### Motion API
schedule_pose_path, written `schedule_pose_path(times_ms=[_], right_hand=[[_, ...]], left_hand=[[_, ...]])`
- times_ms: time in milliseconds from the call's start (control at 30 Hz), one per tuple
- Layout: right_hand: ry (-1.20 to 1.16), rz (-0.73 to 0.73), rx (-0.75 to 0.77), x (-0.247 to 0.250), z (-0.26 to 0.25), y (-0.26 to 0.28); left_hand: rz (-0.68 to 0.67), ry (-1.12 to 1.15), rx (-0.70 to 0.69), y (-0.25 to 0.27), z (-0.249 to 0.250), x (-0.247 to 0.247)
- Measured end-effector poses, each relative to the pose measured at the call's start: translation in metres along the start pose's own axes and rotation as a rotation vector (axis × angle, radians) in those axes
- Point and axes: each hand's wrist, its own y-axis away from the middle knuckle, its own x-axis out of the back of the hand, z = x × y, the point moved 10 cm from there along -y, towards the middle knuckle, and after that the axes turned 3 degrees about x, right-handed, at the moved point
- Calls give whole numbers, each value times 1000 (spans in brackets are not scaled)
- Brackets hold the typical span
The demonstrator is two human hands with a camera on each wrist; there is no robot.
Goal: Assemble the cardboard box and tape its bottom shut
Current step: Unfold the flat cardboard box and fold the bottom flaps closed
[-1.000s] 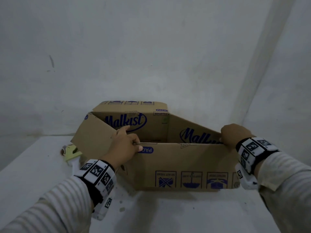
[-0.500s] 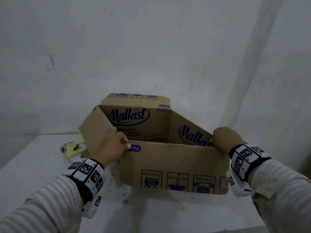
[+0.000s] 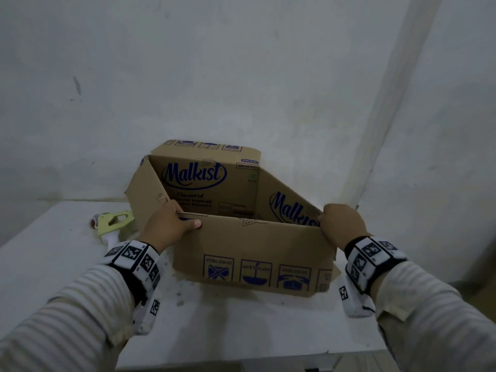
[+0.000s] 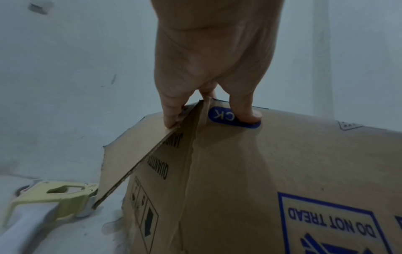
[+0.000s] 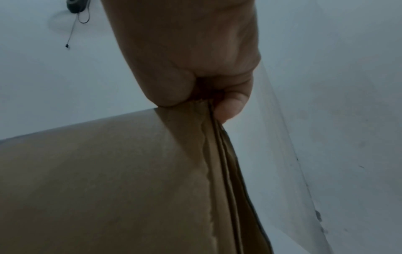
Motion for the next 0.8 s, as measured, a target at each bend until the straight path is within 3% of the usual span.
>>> schedule_pose_path(times_ms=[633,800], right_hand=[[-218,103,-21,2,8,9],[-186,131,28,3,-2,18]], left_hand=[[146,156,25,56,-21,28],[180,323,0,66,-26,22]])
